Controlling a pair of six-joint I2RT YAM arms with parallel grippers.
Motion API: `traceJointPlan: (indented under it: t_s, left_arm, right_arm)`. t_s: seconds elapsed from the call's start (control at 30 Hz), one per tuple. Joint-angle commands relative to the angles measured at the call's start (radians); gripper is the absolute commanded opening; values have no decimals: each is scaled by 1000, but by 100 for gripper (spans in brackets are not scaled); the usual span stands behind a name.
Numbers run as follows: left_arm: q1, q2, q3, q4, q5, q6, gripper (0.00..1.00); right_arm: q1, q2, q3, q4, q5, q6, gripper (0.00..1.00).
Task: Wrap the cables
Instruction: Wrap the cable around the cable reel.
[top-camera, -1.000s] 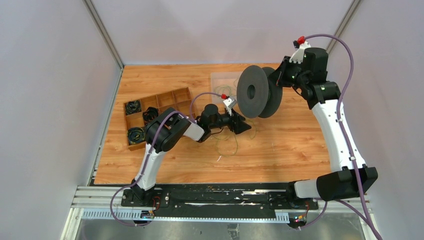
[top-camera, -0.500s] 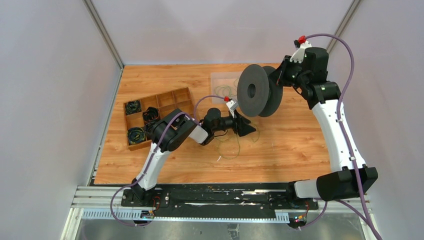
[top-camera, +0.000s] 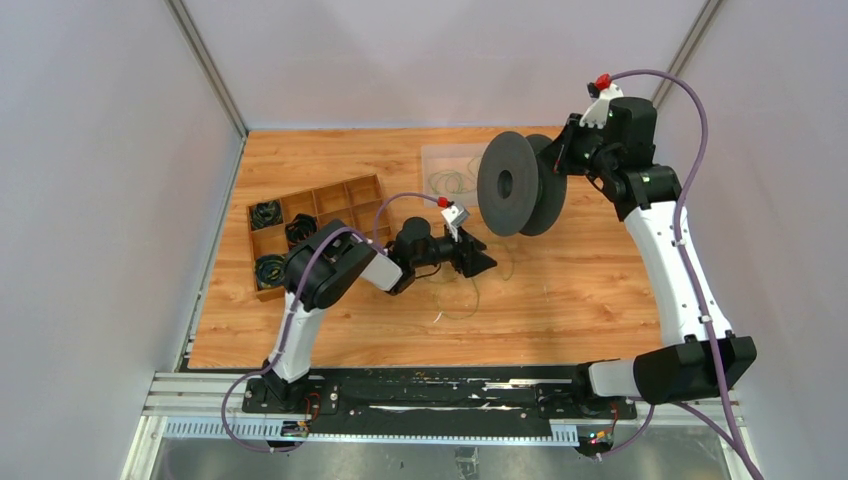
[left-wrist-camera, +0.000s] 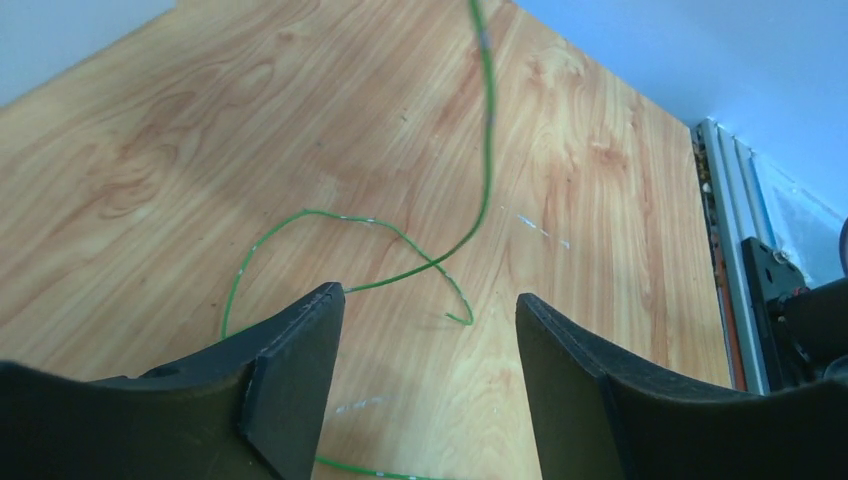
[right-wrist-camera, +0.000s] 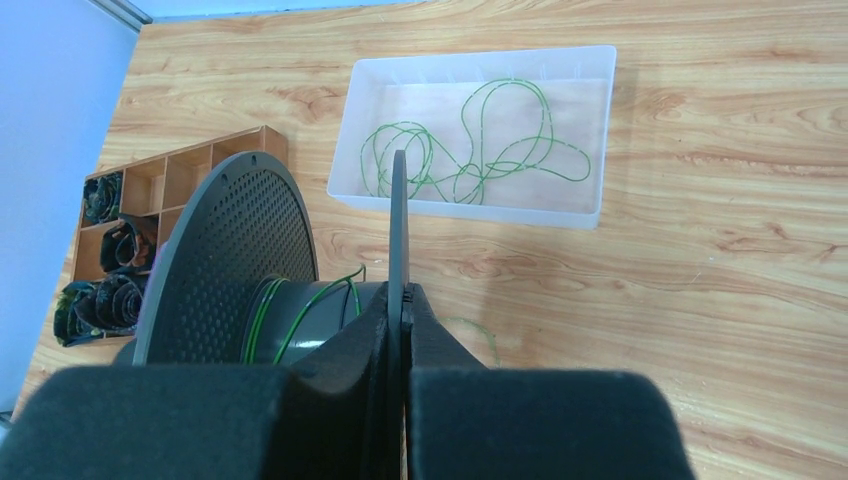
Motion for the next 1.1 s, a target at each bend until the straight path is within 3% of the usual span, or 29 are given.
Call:
traceJointPlan:
  t_s: [0.0, 0.47, 0.63, 1.07]
  left_arm:
    - [22, -117, -70, -64, 11, 196, 67]
    - [67, -370, -102, -437, 23, 432, 73]
    - [80, -401, -25, -707, -71, 468, 70]
    - [41, -326, -19, -789, -63, 332, 65]
  right_arm:
    - [-22, -40, -1, 33, 10, -8, 1]
    - [-27, -64, -43, 49, 22, -45, 1]
    - [-27, -62, -41, 50, 22, -47, 1]
    - [-27, -56, -44, 56, 22, -48, 1]
